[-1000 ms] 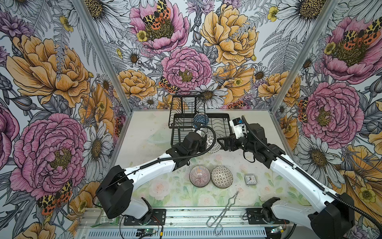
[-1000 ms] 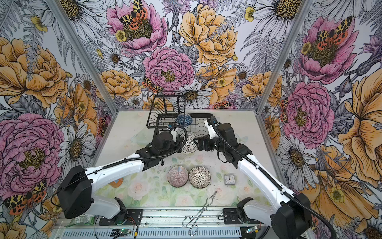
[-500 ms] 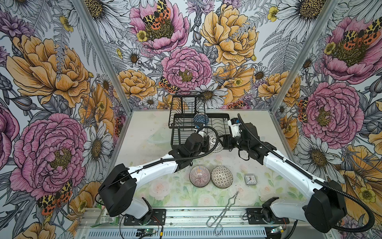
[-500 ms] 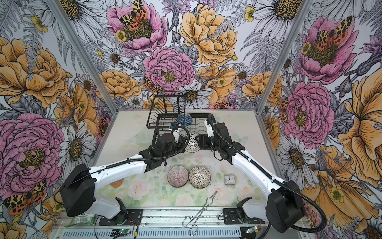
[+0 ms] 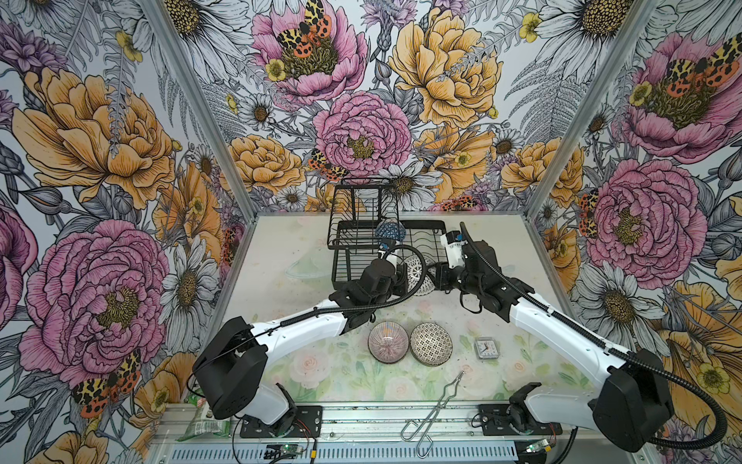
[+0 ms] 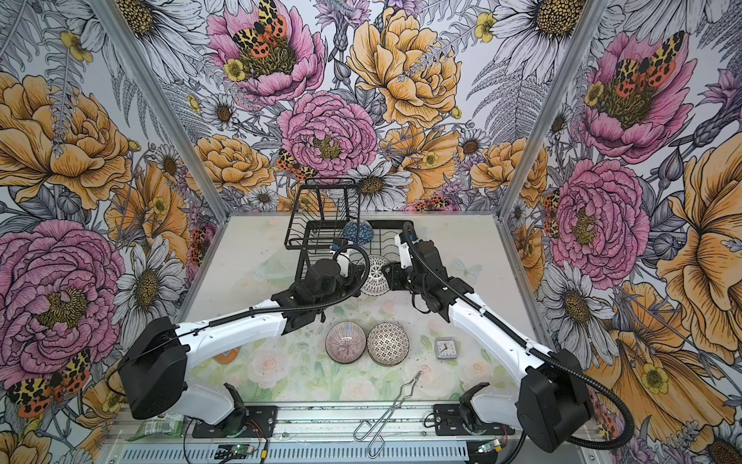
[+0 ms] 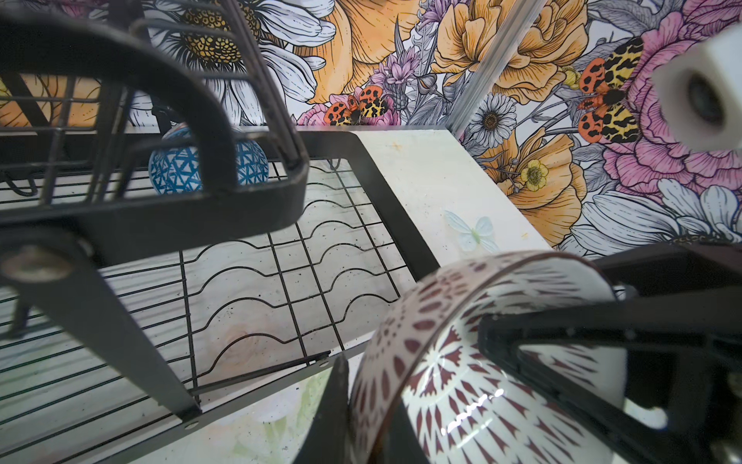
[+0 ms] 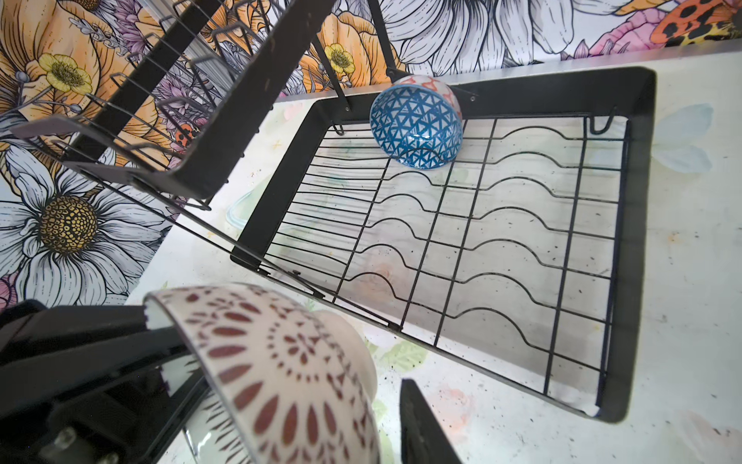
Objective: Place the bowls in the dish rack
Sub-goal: 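Grasp the bowl rim with the right gripper while the left gripper releases it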
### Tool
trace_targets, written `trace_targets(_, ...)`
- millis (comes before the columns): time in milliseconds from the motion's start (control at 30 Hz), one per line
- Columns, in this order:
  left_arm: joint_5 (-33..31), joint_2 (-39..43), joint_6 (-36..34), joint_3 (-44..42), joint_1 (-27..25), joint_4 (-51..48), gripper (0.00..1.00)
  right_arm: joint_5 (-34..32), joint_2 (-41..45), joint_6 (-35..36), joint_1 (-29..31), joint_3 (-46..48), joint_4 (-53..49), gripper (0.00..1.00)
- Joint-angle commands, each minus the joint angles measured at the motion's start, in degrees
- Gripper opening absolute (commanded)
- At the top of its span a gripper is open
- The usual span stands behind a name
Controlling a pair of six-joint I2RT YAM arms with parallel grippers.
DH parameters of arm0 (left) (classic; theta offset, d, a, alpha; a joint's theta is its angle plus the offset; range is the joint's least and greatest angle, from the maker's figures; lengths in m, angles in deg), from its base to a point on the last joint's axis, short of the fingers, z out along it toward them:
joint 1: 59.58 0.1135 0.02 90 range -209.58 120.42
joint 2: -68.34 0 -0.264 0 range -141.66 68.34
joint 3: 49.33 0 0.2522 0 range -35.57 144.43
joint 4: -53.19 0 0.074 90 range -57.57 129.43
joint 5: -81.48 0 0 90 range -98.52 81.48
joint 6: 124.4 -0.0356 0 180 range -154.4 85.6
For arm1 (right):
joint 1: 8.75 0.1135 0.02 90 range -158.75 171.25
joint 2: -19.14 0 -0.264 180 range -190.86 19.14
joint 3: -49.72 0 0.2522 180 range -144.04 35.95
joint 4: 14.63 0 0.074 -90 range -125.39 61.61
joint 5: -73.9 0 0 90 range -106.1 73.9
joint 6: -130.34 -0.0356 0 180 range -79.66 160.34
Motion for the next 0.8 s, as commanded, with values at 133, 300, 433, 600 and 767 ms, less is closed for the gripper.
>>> trace_targets(133,-0.02,-0.19,0.76,1.07,-0.56,4.1,0.0,-1.91,-0.26,0.71,-0.31,-0.88,0.99,0.13)
trace_targets(300,0.06,0.02,0.81,1.07,-0.64,3.51,0.08,-2.61,-1.09,1.24,-0.31,-1.37,0.99,0.0)
trace_targets(433,0.0,0.42,0.57,1.25,-0.64,2.64,0.21,-3.29,-1.24,1.77,-0.31,-1.52,1.05,0.0)
trace_targets(600,-0.28,0.59,0.42,1.23,-0.64,1.28,0.3,-4.01,-1.27,2.79,-0.31,-1.69,1.04,0.0)
trace_targets(767,-0.63,0.68,0.33,1.7,-0.64,-0.35,0.6,-4.27,-1.2,4.24,-0.29,-1.72,0.98,0.0)
